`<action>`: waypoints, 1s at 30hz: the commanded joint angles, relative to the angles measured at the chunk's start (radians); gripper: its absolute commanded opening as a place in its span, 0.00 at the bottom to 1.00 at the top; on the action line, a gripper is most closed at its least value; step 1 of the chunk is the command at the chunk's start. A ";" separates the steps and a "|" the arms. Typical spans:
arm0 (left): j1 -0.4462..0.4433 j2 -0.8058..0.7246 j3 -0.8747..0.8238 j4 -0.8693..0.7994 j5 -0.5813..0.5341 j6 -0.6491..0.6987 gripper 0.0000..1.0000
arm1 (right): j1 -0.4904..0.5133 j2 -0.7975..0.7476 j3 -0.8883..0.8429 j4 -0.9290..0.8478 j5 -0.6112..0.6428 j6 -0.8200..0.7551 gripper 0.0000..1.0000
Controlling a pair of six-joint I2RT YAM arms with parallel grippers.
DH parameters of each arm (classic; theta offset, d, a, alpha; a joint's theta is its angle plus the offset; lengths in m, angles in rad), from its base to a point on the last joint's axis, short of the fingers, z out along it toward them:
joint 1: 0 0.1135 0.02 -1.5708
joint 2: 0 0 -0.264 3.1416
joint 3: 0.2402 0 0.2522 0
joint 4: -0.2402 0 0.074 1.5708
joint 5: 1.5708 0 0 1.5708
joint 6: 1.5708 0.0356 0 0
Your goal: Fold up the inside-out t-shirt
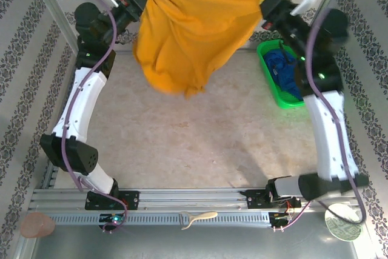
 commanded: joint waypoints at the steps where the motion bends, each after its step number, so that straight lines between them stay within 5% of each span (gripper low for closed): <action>1: 0.000 -0.097 -0.057 0.083 -0.041 -0.036 0.00 | -0.001 -0.068 -0.084 0.022 0.077 0.030 0.00; 7: -0.010 -0.251 -0.386 0.059 0.127 -0.158 0.00 | 0.032 -0.225 -0.359 0.118 -0.025 0.147 0.00; 10: -0.012 -0.328 -0.495 0.357 0.174 -0.322 0.03 | 0.057 -0.262 -0.338 0.159 -0.063 0.179 0.00; 14: 0.002 -0.348 -0.415 0.617 0.127 -0.410 0.04 | 0.071 -0.268 -0.192 0.181 -0.049 0.179 0.00; 23: 0.057 -0.138 -0.140 -0.169 -0.009 -0.123 0.00 | 0.056 -0.137 -0.212 0.002 0.125 0.050 0.00; 30: 0.124 0.255 0.139 -0.273 0.145 -0.263 0.00 | 0.073 0.115 -0.110 -0.169 0.127 0.011 0.00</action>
